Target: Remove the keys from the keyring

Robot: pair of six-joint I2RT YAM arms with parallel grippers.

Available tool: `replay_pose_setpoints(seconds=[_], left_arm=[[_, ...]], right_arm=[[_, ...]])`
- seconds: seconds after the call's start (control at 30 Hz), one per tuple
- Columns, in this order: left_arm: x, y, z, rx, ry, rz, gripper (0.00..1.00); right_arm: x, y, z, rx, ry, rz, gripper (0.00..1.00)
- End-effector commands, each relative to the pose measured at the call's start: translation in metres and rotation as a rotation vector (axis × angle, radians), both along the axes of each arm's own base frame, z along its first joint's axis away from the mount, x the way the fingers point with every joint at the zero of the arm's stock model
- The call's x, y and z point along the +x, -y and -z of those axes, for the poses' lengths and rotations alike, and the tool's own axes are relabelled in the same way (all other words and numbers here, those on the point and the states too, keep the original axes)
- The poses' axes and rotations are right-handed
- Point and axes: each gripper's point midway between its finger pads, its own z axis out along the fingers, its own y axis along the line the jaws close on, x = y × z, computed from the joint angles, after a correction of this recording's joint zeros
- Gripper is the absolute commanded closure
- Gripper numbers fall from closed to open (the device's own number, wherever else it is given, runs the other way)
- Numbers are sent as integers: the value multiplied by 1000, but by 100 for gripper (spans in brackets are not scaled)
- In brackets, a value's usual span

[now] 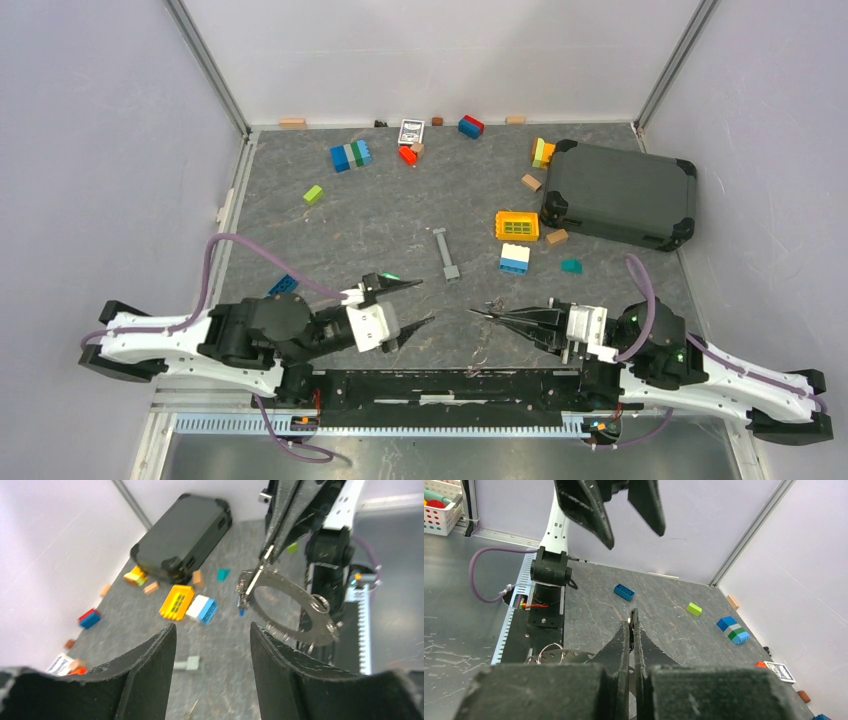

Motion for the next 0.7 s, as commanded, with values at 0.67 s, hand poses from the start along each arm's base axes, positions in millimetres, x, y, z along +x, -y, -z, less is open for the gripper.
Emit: replay_pose_setpoints(seconds=[0.67], left_arm=[[-45, 70, -28, -565, -127, 240, 67]], right_arm=[[-36, 26, -74, 326, 114, -155, 100]])
